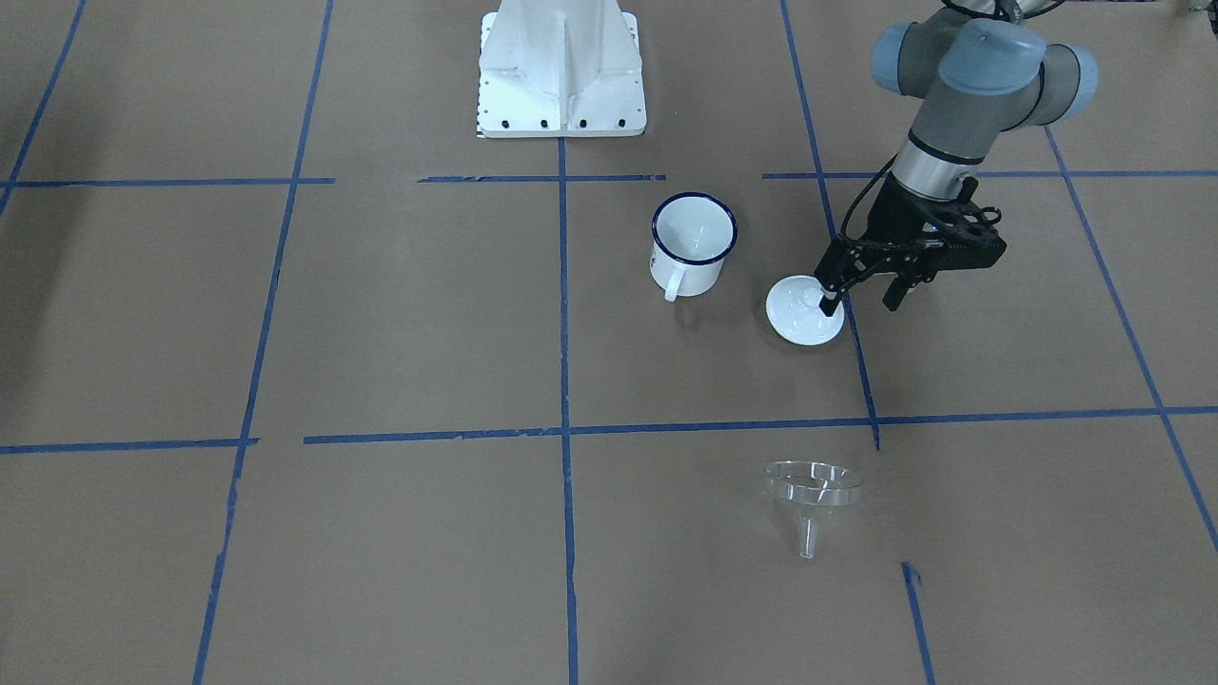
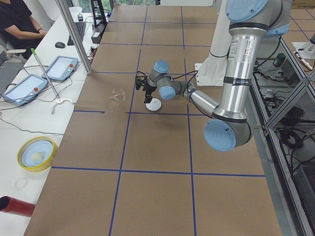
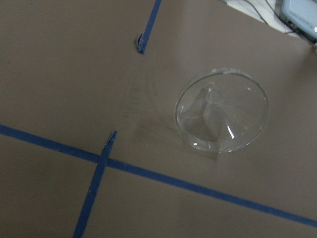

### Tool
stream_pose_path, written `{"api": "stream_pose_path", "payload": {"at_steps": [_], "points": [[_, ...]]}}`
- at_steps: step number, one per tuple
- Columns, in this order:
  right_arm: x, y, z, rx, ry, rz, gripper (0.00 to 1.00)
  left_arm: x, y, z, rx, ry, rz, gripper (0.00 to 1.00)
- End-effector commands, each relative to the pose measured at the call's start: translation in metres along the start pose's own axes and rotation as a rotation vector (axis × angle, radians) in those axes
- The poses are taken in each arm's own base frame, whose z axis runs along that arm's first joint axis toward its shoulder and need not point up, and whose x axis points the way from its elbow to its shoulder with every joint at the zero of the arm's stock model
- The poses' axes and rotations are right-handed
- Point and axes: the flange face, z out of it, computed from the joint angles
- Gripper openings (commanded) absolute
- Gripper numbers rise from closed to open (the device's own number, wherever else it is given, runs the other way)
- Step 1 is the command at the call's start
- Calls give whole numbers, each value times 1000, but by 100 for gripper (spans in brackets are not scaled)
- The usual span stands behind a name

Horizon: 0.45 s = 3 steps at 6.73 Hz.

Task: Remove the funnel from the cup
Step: 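Move the left gripper over the white lid and grasp its knob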

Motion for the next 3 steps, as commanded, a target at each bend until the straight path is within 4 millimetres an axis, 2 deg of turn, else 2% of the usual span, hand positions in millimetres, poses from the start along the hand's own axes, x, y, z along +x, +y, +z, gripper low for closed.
{"api": "stream_pose_path", "payload": {"at_steps": [1,3], "points": [[0,0,0,0,0,0,100,11,-1,9,-39,-80,67,100],[0,0,0,0,0,0,100,23,-5,23,-51,-96,68,100]]}}
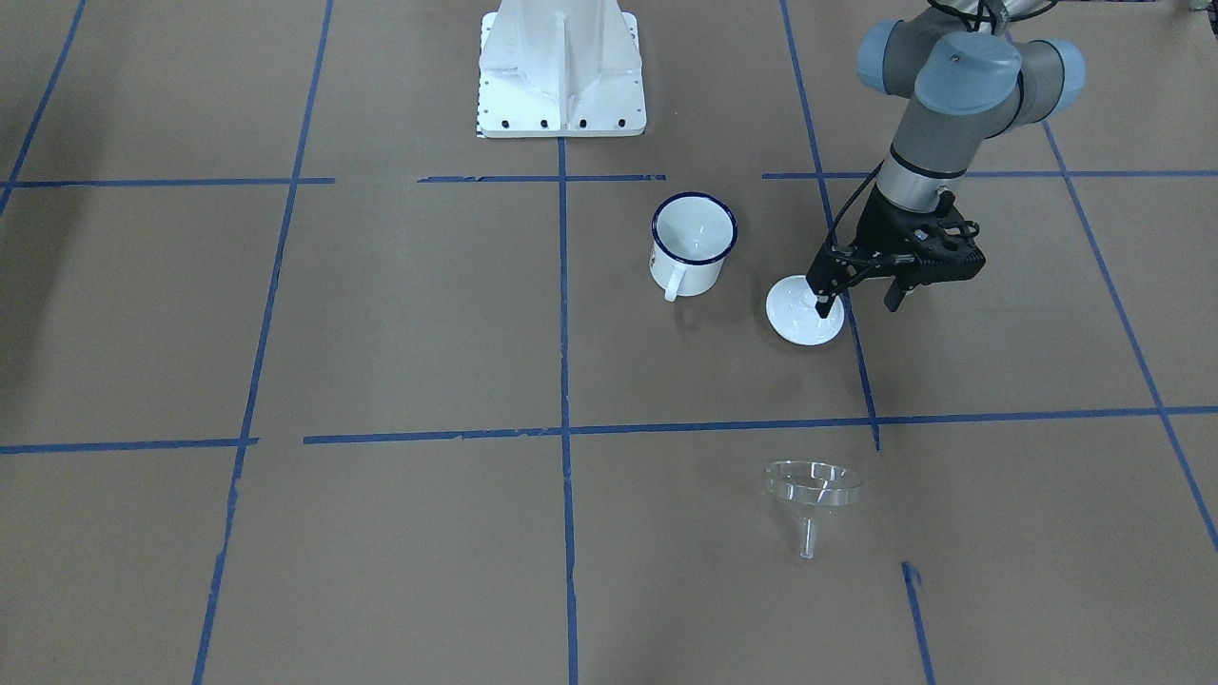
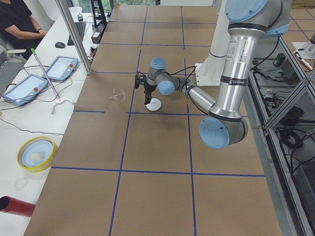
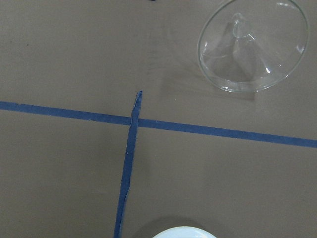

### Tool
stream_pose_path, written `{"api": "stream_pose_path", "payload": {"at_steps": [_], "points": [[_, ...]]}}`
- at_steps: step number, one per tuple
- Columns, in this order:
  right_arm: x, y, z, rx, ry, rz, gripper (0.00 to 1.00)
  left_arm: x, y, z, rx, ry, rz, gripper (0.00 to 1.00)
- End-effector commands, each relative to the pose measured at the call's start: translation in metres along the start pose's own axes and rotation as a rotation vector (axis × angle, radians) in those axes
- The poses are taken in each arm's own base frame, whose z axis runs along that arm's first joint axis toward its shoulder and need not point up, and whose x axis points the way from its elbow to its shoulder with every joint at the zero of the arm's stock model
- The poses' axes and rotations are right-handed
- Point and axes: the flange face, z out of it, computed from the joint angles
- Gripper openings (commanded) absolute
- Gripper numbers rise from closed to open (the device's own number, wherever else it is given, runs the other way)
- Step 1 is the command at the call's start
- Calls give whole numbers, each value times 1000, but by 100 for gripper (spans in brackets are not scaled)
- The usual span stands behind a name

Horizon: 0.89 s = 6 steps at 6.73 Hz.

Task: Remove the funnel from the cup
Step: 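Move the left gripper over the white lid and grasp its knob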

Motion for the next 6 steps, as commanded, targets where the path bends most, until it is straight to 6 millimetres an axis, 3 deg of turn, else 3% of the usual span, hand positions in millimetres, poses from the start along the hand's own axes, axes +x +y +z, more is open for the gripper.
{"api": "stream_pose_path", "payload": {"at_steps": [1,3,6], "points": [[0,0,0,0,0,0,100,18,5,21,-31,-16,15,100],[0,0,0,0,0,0,100,24,25,36,-67,-24,38,100],[0,0,0,0,0,0,100,32,44,43,-93,-22,53,98]]}}
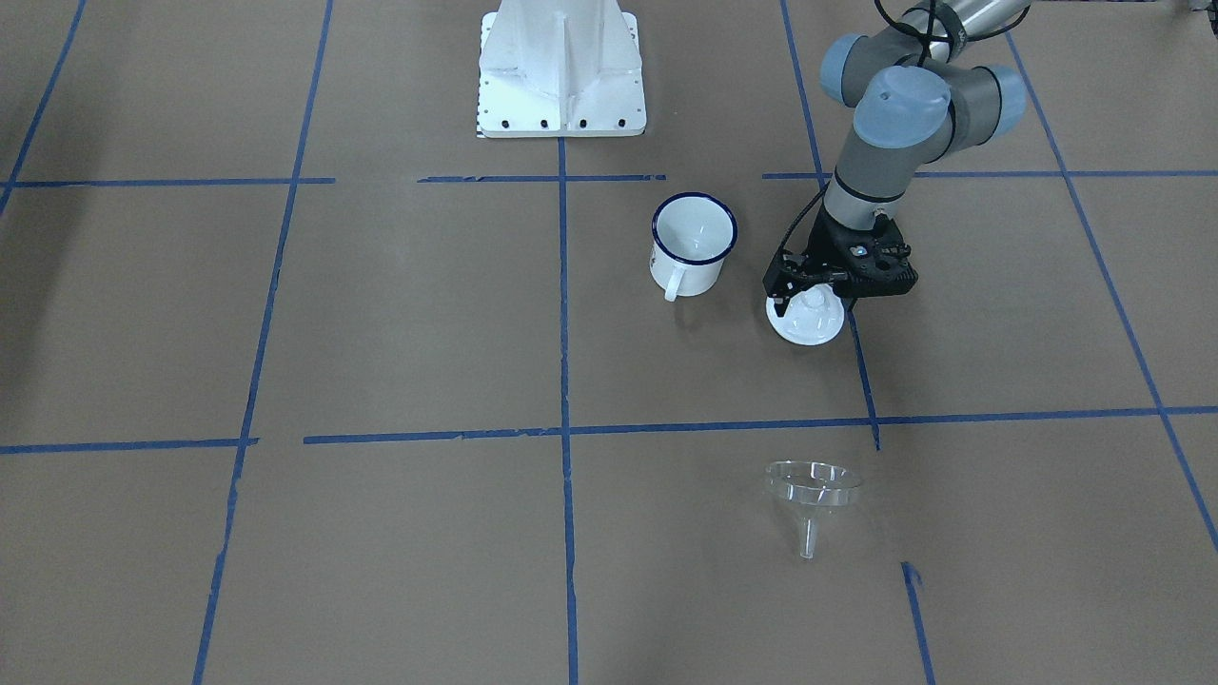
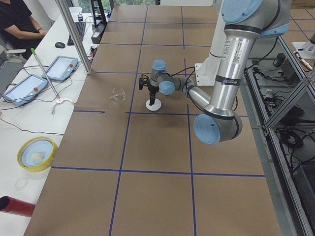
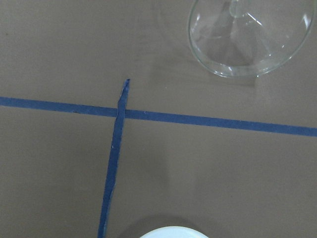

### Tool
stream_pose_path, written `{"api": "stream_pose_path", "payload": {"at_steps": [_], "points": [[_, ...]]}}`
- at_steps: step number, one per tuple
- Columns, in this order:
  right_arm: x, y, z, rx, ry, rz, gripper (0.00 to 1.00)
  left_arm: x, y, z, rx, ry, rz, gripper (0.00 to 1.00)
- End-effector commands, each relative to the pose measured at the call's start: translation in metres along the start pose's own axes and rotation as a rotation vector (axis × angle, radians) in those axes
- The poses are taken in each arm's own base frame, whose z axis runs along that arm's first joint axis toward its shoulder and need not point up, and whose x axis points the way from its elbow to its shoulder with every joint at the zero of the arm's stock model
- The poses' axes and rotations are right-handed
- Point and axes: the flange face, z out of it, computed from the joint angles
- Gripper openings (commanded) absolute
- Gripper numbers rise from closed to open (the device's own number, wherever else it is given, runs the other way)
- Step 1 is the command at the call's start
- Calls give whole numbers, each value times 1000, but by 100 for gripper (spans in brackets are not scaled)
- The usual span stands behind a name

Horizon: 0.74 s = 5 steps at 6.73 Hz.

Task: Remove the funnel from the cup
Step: 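Move the left gripper over the white lid and grasp its knob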

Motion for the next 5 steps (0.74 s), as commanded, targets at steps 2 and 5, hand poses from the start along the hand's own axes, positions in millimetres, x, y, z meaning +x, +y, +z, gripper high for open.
{"api": "stream_pose_path", "payload": {"at_steps": [2,5], "points": [[0,0,0,0,0,0,100,2,9,2,-21,-25,4,82],[0,0,0,0,0,0,100,3,10,-3,-28,-43,7,59]]}}
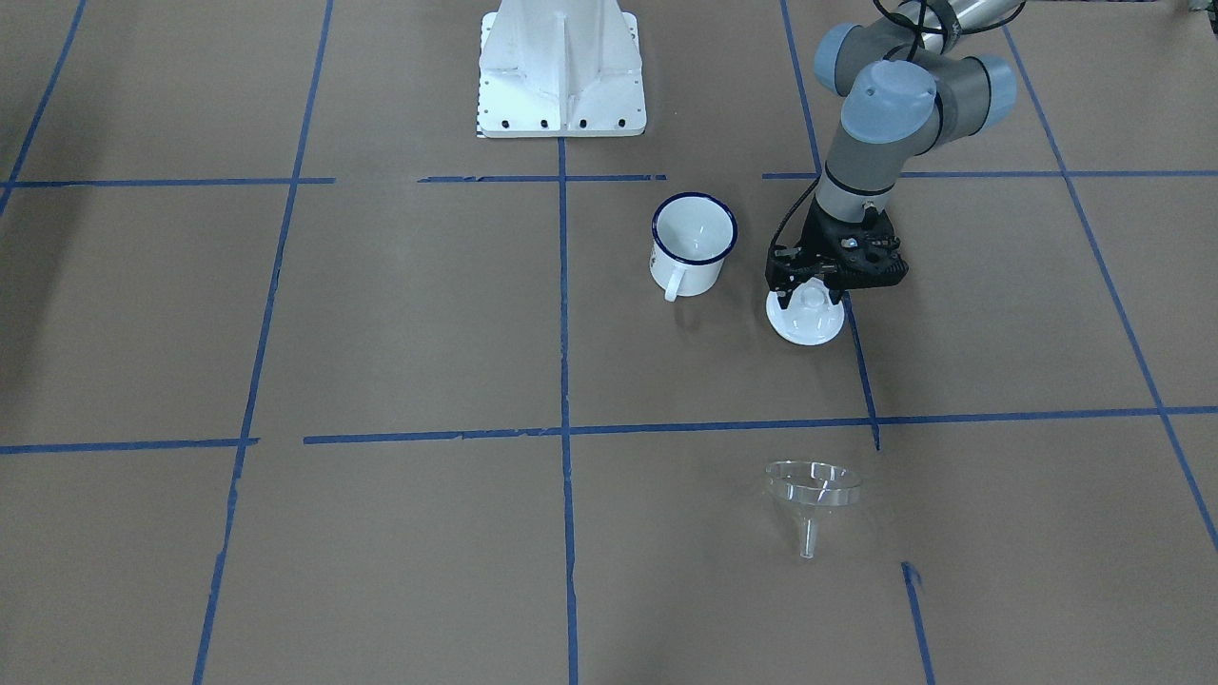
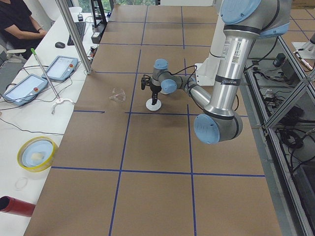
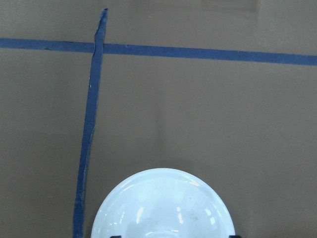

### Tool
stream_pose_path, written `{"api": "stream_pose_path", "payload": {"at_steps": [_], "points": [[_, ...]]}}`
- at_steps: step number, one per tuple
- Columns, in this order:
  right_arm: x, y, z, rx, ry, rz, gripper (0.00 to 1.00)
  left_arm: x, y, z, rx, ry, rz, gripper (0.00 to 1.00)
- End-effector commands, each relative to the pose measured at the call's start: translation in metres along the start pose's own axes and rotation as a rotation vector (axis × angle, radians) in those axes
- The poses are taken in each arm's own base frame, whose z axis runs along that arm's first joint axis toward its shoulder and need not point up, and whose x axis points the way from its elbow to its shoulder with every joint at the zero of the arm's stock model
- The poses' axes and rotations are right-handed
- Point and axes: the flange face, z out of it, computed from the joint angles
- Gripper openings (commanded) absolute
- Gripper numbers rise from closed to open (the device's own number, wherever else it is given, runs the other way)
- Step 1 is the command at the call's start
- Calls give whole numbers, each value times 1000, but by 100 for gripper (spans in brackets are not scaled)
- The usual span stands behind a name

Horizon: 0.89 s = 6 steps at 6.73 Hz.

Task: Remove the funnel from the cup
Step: 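Move the left gripper over the white lid and grasp its knob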

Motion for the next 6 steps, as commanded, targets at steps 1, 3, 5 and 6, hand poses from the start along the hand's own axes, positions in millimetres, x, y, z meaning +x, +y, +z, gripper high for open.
{"api": "stream_pose_path", "payload": {"at_steps": [1,3,5,6], "points": [[0,0,0,0,0,0,100,-1,0,0,-2,-5,2,56],[0,0,0,0,0,0,100,-2,0,0,-2,-7,3,55],[0,0,0,0,0,0,100,-3,-4,-7,7,1,-1,18],[0,0,0,0,0,0,100,-4,-5,-9,10,4,-2,0]]}}
